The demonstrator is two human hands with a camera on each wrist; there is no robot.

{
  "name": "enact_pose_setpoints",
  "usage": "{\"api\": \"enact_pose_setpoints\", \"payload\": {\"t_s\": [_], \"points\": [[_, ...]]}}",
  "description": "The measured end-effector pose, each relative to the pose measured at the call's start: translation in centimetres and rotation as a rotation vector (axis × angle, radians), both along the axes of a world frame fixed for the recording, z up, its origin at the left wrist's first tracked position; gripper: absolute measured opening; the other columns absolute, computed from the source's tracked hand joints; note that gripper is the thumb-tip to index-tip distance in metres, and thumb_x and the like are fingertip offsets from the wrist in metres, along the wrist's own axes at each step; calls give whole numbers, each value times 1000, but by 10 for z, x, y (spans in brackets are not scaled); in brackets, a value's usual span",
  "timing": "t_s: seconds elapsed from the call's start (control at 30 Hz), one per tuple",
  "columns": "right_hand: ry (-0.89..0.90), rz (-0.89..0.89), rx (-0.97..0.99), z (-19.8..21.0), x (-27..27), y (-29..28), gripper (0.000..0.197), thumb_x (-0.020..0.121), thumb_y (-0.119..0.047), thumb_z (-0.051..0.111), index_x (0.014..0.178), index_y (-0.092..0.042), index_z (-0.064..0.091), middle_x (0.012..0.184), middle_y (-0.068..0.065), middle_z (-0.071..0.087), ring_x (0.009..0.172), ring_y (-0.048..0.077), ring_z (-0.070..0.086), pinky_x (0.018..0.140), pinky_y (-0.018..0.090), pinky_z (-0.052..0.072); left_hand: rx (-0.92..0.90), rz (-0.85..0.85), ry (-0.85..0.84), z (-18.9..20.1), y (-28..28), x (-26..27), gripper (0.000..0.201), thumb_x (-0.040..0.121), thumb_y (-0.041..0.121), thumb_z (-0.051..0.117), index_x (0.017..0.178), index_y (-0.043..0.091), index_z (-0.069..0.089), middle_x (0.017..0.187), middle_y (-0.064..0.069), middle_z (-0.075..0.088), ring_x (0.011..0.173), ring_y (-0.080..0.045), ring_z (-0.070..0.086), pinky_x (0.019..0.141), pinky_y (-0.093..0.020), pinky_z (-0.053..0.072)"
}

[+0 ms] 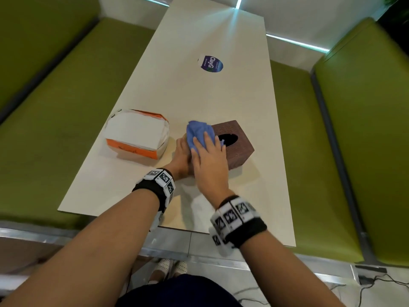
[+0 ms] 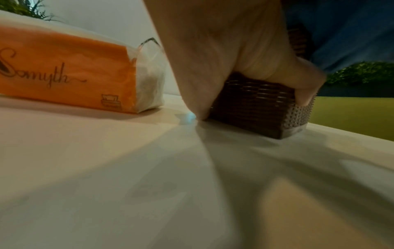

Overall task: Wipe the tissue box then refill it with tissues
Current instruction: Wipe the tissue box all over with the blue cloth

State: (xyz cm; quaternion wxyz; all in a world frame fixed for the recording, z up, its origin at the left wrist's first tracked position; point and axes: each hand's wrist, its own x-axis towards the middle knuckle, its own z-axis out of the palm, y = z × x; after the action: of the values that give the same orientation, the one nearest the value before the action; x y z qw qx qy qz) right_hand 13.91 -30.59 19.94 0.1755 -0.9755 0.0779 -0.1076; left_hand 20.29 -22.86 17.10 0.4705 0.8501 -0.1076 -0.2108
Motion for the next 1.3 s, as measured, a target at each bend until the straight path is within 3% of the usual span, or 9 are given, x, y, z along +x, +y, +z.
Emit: {"api": "enact_pose_setpoints", "payload": {"t_s": [0.1, 0.4, 0.57, 0.77, 0.9, 1.0, 1.1, 1.2, 1.3], "points": [[135, 44, -27, 10, 37, -8, 45, 104, -33, 27, 147, -24, 35, 161, 2, 19, 148, 29, 11, 120, 48, 11, 12, -56, -156, -9, 3, 3, 131, 45, 66, 60, 143, -9, 17, 138, -25, 30, 131, -36, 32, 109, -30, 23], [170, -184, 110, 14, 64, -97, 41, 104, -22, 31, 143, -15, 41, 157, 10, 26, 141, 33, 28, 112, 47, 33, -32, -64, -123, -21, 7, 8, 149, 29, 55, 79, 148, 6, 5, 135, -10, 22, 128, -17, 24, 109, -28, 29], [173, -221, -108, 10, 21, -51, 56, 97, -29, 48, 148, -13, 29, 160, 10, 16, 148, 34, 5, 121, 48, 12, -10, -65, -74, -22, 4, 10, 145, 36, 42, 90, 148, 7, 5, 136, -11, 22, 125, -13, 26, 109, -26, 28], [195, 6, -183, 7, 31, 11, 48, 103, -41, 22, 151, -34, 21, 163, -3, 1, 150, 26, -4, 120, 52, 3, -85, -50, 21, -23, 5, 13, 93, 85, 29, 66, 149, -6, 7, 155, -20, 17, 135, -16, 22, 110, -24, 16], [256, -42, -167, 14, 63, -32, 49, 104, -32, 24, 152, -24, 18, 162, 5, 13, 148, 34, 5, 119, 54, 11, -15, -72, -120, -17, 4, 8, 143, 40, 50, 83, 148, -4, 6, 139, -19, 24, 133, -29, 25, 109, -30, 24], [218, -157, -60, 21, 71, -73, 41, 102, -21, 33, 143, -17, 37, 154, 13, 29, 139, 37, 29, 112, 53, 30, -32, -61, -130, -26, 4, 11, 142, 38, 37, 91, 148, 2, 7, 135, -16, 24, 132, -27, 25, 114, -34, 28], [189, -332, 45, 13, 60, -99, 45, 103, -21, 34, 147, -15, 31, 151, 12, 31, 126, 35, 46, 101, 43, 40, -45, -70, -124, -32, 5, 13, 140, 44, 25, 97, 148, 8, 4, 135, -11, 20, 133, -22, 22, 114, -28, 25], [244, -397, -139, 9, 29, -87, 57, 98, -20, 45, 150, -12, 23, 158, 13, 20, 143, 36, 24, 114, 41, 30, -33, -67, -114, -34, 3, 14, 140, 44, 28, 96, 148, 9, 4, 136, -10, 20, 134, -23, 24, 113, -28, 25], [187, -152, -234, 5, -1, -28, 61, 95, -30, 49, 149, -10, 26, 160, 15, 15, 147, 43, 5, 118, 54, 15, -24, -34, -110, -33, 1, 14, 134, 48, 35, 89, 148, 4, 5, 137, -16, 24, 132, -28, 30, 113, -31, 27]]}}
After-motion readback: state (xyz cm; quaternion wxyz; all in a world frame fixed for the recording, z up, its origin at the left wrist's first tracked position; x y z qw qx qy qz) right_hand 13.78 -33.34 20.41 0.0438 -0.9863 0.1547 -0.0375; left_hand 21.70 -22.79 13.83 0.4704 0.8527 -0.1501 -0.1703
